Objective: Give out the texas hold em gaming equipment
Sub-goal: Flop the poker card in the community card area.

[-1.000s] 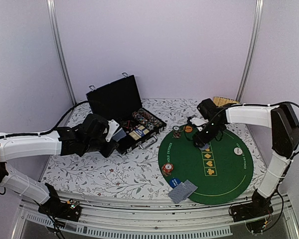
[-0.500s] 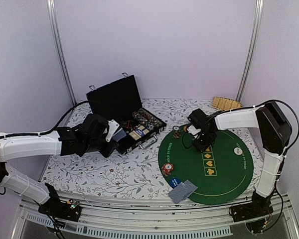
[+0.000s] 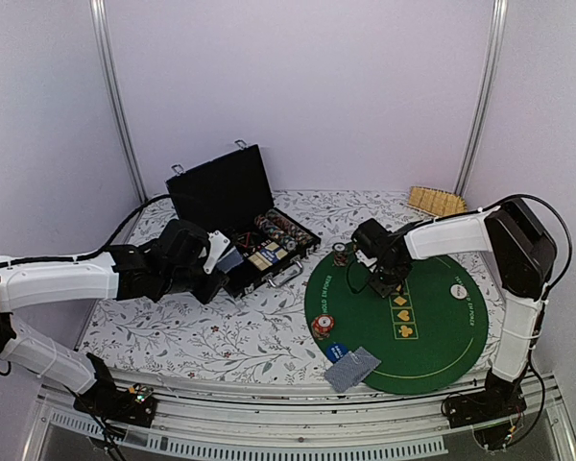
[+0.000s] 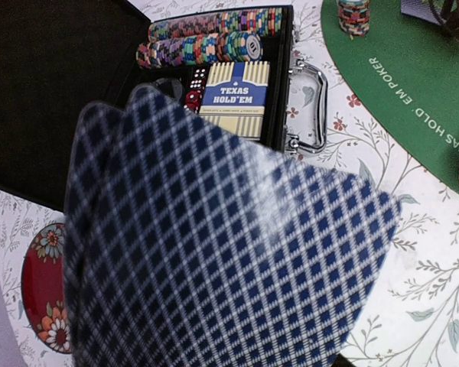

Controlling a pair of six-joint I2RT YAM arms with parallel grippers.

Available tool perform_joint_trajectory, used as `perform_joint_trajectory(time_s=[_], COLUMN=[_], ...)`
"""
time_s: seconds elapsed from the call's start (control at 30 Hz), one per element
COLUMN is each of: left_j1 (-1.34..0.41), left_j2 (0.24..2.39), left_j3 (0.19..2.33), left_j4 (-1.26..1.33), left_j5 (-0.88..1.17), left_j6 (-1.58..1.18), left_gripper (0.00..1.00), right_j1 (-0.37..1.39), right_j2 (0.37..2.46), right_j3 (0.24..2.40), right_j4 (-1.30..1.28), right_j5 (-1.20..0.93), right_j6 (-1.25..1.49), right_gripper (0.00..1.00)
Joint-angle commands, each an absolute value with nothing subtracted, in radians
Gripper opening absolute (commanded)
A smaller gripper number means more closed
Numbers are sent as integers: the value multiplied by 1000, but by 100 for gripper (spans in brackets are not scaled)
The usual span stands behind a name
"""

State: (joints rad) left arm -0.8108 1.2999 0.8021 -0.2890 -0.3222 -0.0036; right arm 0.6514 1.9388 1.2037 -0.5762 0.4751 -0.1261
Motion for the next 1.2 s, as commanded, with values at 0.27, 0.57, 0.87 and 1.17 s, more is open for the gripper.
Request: perform_joint_trajectory(time_s=[0.27, 0.57, 0.87, 1.17], left_j1=[-804, -805, -805, -804], left_j2=[1281, 1267, 1261, 1272], left_j3=[795, 793, 792, 794], left_j4=[-258, -263, -261, -258], left_j5=[-307, -311, -320, -314], left_j6=[4, 3, 3, 4], left_gripper=[45, 45, 45, 45], right_j1=[629, 624, 442, 436], right_j2=[2029, 1933, 1708, 1720], right_j3=[1155, 1259, 1280, 1151], right_j4=[-545, -644, -896, -906], right_j5=[614, 433, -404, -894], right_j6=[-137, -137, -119, -211], right_gripper=[20, 2, 2, 2])
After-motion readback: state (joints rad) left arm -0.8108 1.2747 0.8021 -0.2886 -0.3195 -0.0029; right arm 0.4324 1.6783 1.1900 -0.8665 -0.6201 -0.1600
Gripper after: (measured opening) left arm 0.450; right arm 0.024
